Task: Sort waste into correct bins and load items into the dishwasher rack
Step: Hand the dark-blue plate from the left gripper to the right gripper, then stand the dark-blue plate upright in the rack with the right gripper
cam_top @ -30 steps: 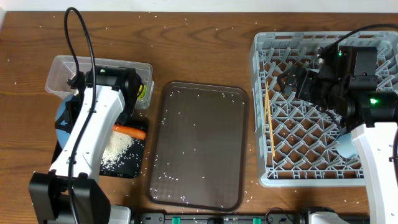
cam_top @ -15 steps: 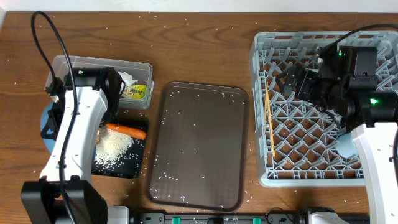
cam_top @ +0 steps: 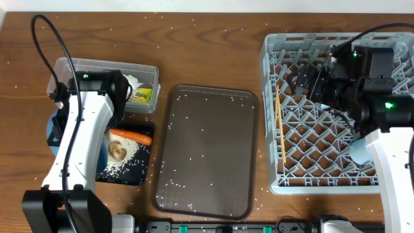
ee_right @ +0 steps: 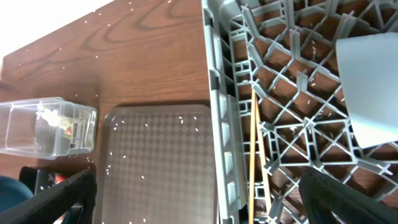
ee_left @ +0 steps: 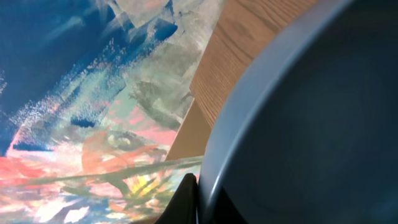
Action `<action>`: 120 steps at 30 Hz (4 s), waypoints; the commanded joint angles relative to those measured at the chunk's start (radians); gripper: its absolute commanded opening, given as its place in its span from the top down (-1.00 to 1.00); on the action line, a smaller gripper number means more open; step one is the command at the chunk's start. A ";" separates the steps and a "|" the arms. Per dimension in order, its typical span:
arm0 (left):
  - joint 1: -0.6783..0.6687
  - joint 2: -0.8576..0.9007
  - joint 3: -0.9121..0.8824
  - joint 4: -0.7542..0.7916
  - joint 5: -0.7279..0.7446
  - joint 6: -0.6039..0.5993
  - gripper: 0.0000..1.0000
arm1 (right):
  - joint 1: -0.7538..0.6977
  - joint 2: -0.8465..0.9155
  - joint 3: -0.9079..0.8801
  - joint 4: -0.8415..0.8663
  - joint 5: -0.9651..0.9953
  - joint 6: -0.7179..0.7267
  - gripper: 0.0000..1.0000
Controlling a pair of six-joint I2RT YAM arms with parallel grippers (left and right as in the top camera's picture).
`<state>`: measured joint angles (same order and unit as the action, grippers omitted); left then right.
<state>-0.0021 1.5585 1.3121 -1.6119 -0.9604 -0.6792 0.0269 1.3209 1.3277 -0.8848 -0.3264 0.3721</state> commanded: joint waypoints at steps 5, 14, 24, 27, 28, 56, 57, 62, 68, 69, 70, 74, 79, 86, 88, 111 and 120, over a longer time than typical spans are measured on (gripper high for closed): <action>-0.004 -0.038 0.026 -0.078 -0.015 -0.006 0.88 | -0.011 -0.016 0.006 -0.002 -0.020 0.005 -0.98; -0.043 -0.188 0.258 0.146 0.613 0.393 0.88 | -0.007 -0.028 0.006 0.008 -0.216 -0.142 -0.98; -0.236 -0.251 0.260 0.477 1.213 0.594 0.88 | 0.146 -0.027 0.006 0.069 -0.518 -0.237 -0.84; -0.303 -0.251 0.260 0.516 1.210 0.594 0.88 | 0.227 -0.027 0.006 0.093 -0.462 -0.228 -0.82; -0.321 -0.251 0.260 0.528 1.210 0.598 0.88 | 0.247 -0.027 0.006 0.097 -0.432 -0.218 -0.80; -0.396 -0.253 0.260 0.628 1.211 0.607 -0.07 | 0.320 -0.095 0.006 0.020 0.251 -0.174 0.98; -0.396 -0.253 0.260 0.628 1.211 0.607 -0.07 | 0.320 -0.103 0.006 0.013 0.306 -0.174 0.98; -0.396 -0.253 0.260 0.628 1.211 0.607 -0.08 | 0.320 -0.144 0.006 -0.041 0.784 -0.128 0.97; -0.396 -0.253 0.260 0.628 1.211 0.607 -0.08 | 0.280 -0.144 0.006 -0.012 1.393 -0.115 0.97; -0.396 -0.253 0.260 0.628 1.211 0.607 -0.08 | 0.270 -0.142 0.006 0.007 1.456 -0.119 0.97; -0.396 -0.253 0.260 0.628 1.211 0.607 -0.08 | 0.255 -0.136 0.006 0.039 1.535 -0.127 0.98; -0.396 -0.253 0.260 0.627 1.211 0.607 -0.08 | 0.165 -0.104 0.006 0.208 1.646 -0.249 0.97; -0.396 -0.253 0.260 0.623 1.211 0.608 -0.08 | 0.019 -0.035 0.006 0.389 1.647 -0.469 0.97; -0.396 -0.253 0.260 0.619 1.211 0.608 -0.08 | -0.170 0.090 0.006 0.664 1.574 -0.827 0.98; -0.396 -0.253 0.260 0.619 1.211 0.608 -0.09 | -0.198 0.132 0.006 0.721 1.529 -0.929 0.97; -0.396 -0.253 0.260 0.611 1.211 0.608 -0.09 | -0.187 0.522 0.006 1.008 1.339 -1.627 0.97; -0.396 -0.253 0.260 0.607 1.211 0.608 -0.10 | -0.127 0.535 0.006 1.046 1.340 -1.631 -0.54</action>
<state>-0.4004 1.3087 1.5616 -0.9989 0.2489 -0.0772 -0.1287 1.8526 1.3266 0.1535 1.0080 -1.2484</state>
